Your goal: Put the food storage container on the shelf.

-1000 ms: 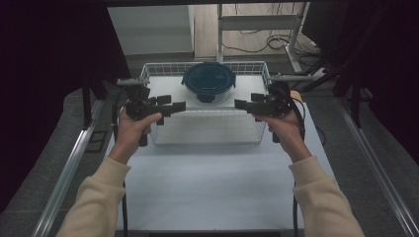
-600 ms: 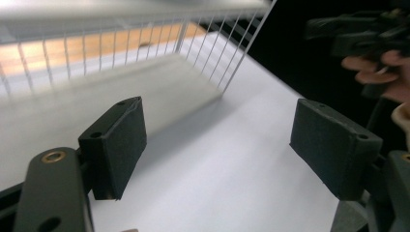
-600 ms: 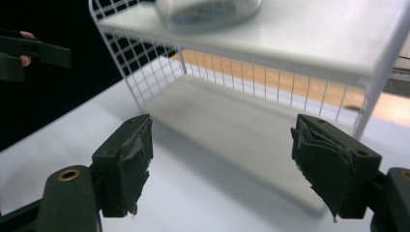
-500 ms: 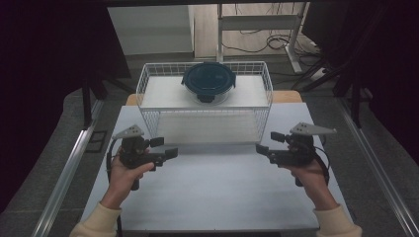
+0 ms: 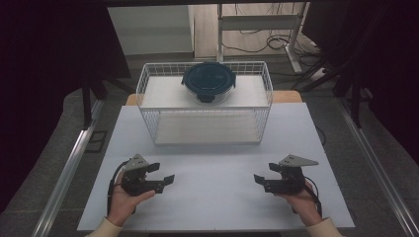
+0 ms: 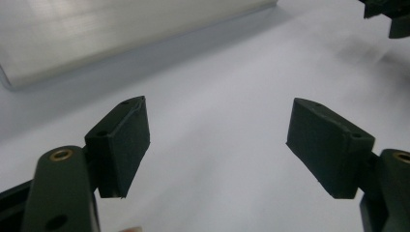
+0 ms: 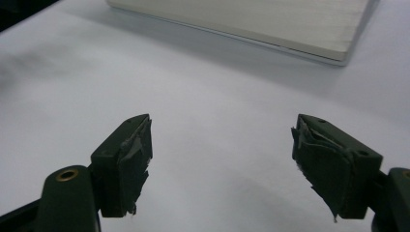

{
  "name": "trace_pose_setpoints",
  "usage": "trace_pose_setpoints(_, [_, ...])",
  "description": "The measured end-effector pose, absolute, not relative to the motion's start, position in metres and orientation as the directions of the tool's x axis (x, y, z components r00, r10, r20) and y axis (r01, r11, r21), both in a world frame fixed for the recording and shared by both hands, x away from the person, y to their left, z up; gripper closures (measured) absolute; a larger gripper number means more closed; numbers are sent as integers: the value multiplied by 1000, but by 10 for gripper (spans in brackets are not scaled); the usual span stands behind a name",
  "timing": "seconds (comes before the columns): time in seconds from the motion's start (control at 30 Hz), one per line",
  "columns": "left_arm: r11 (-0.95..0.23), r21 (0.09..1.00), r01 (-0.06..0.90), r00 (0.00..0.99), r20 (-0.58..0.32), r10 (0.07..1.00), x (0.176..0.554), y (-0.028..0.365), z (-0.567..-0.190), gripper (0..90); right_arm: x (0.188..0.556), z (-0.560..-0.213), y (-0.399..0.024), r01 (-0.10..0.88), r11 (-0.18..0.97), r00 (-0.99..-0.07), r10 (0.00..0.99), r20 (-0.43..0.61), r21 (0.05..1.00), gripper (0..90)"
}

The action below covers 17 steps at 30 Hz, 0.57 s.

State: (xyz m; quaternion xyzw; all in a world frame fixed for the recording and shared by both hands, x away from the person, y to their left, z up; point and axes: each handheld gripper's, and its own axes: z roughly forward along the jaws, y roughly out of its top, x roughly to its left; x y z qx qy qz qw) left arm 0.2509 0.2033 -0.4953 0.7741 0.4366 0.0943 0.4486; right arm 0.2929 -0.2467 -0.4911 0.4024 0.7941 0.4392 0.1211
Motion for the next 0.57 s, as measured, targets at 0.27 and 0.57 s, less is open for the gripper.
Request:
trace_pose_setpoints(0.27, [-212,750,626,583,-269,767,256,206,-503,224,292,-492,-249,517,294,-650,746,145,804,221])
trace_pose_setpoints(0.57, [-157,751,642,561,-320,763,258,211,-502,221,291,-491,-252,504,282,-641,755,135,816,199])
